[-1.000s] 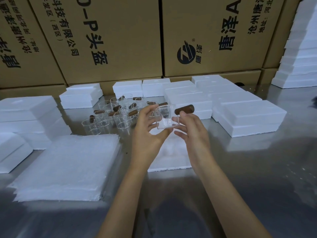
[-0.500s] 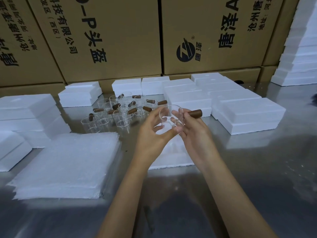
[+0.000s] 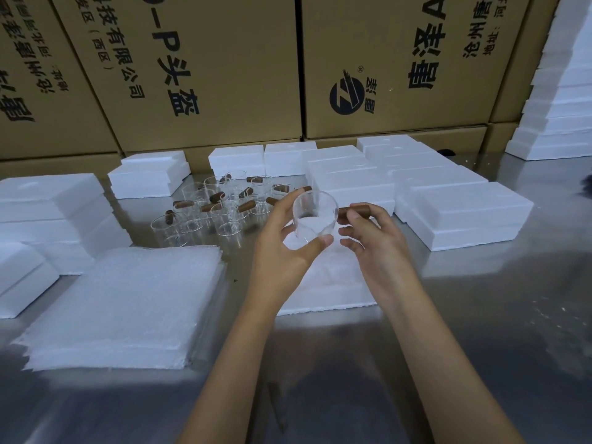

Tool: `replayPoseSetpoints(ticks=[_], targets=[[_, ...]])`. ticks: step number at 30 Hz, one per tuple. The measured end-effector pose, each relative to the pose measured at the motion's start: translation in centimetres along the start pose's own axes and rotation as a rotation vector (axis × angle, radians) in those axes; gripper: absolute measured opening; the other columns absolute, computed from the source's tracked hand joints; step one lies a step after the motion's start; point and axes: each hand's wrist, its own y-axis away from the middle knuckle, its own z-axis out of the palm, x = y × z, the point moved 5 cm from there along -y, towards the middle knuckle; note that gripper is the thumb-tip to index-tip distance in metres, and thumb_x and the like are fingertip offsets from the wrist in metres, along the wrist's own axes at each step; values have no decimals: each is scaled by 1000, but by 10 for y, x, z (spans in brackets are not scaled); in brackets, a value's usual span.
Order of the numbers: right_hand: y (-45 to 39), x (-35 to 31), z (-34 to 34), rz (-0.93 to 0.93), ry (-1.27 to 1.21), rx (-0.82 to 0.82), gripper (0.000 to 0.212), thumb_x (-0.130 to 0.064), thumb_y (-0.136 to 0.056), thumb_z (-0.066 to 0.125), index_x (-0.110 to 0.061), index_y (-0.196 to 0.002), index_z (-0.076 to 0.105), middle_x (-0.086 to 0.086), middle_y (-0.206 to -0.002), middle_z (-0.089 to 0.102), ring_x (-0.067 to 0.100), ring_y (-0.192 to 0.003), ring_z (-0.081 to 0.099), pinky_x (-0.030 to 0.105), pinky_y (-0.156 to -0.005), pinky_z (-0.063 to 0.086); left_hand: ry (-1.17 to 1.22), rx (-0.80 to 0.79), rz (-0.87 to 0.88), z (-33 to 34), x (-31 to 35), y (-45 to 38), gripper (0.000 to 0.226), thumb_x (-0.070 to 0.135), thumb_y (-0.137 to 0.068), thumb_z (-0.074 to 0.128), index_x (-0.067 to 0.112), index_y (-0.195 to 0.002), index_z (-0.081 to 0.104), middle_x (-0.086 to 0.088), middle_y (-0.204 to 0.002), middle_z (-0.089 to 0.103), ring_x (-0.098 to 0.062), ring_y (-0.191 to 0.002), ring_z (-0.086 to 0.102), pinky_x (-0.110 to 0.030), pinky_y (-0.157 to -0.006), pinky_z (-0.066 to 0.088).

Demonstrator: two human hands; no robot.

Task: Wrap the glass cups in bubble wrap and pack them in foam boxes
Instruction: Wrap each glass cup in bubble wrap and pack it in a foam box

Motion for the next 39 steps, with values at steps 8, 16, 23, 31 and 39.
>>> replayPoseSetpoints(ticks=[8,16,23,31,39], targets=[[2,0,-4,-59,176,126,25,-32,-92,70,-10,-88,59,-5,-68,70,10,-61,59,21,-58,51,82,59,-110,-3,-1,1,62,34,-75,89,42,-125,53,32,-117,60,-5,-98,67,-17,-82,53],[4,3,-9,31,239,189,34,-52,-89,68,-18,-84,70,-1,-60,58,12,-53,49,21,-52,46,23,8,-120,2,-2,2,59,34,-66,88,51,-110,53,32,-112,60,-4,-90,64,-28,-86,57],[6,6,8,138,330,-146,28,-33,-99,59,-12,-84,71,6,-65,62,18,-53,43,27,-51,36,97,0,-126,-1,-2,1,49,35,-75,82,41,-115,55,34,-116,60,5,-107,60,-16,-93,50],[7,2,10,19,450,-98,12,-18,-103,53,-11,-97,61,-7,-63,56,12,-53,41,22,-49,35,-663,41,-123,-60,13,-3,33,13,-99,48,25,-128,60,3,-128,62,-19,-120,53,-41,-97,47],[5,3,8,-8,425,-54,8,-17,-102,54,-13,-96,59,-12,-58,56,9,-49,41,19,-45,36,-1061,-317,-853,-151,-26,17,31,28,-93,70,13,-117,60,-11,-135,52,-29,-123,48,-32,-99,39]])
